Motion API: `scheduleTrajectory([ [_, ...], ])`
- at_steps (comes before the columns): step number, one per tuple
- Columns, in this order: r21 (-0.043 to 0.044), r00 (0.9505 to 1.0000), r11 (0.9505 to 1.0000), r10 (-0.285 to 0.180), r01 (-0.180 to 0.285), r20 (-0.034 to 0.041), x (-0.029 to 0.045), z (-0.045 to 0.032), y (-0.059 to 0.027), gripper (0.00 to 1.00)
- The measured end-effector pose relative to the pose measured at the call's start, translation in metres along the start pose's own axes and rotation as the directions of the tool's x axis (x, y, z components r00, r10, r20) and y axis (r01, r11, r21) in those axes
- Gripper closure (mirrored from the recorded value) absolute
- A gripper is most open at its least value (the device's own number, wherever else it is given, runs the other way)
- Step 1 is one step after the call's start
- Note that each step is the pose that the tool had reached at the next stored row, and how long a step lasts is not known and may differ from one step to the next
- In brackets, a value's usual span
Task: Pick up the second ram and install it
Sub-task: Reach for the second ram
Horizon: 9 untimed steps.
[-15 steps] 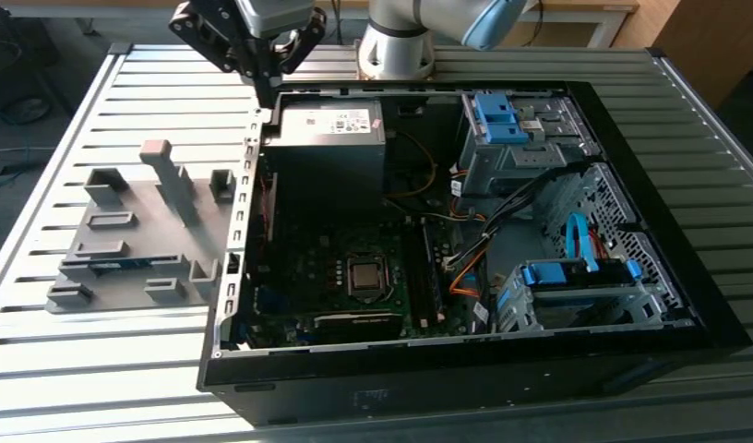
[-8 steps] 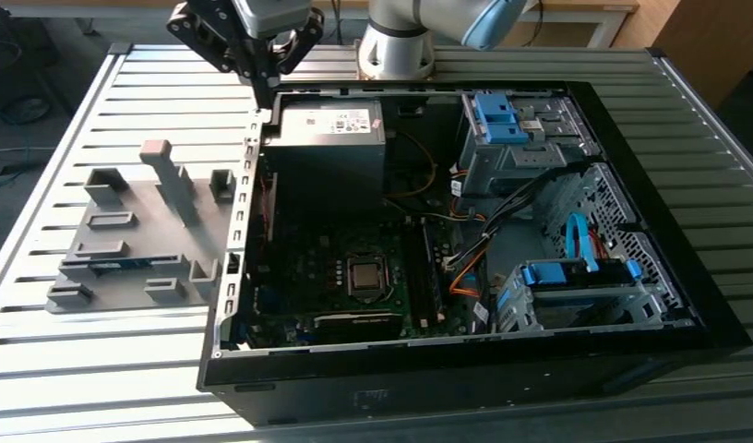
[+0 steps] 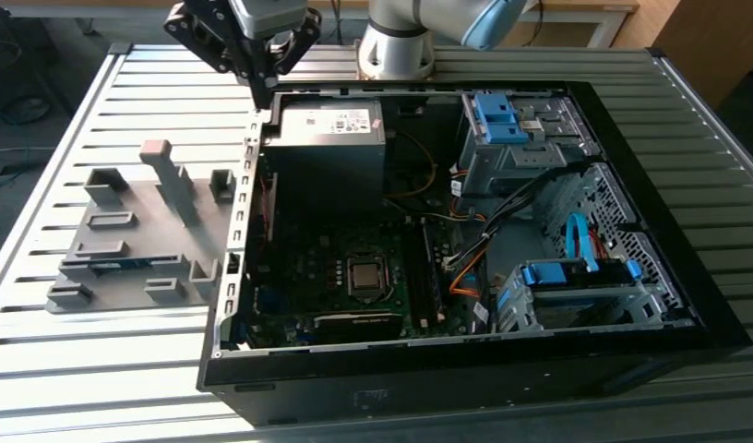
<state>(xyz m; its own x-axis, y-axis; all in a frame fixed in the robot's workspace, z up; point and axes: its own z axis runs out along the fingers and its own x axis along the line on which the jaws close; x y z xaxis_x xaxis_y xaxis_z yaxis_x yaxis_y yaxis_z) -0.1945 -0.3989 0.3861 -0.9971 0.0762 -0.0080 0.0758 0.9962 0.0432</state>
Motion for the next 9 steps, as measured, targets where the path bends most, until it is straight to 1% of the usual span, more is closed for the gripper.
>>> scheduleTrajectory([
  [9, 0.0001, 1.0000, 1.0000, 0.000, 0.000, -0.0006, 0.0027, 0.0004, -0.0002, 0.89],
])
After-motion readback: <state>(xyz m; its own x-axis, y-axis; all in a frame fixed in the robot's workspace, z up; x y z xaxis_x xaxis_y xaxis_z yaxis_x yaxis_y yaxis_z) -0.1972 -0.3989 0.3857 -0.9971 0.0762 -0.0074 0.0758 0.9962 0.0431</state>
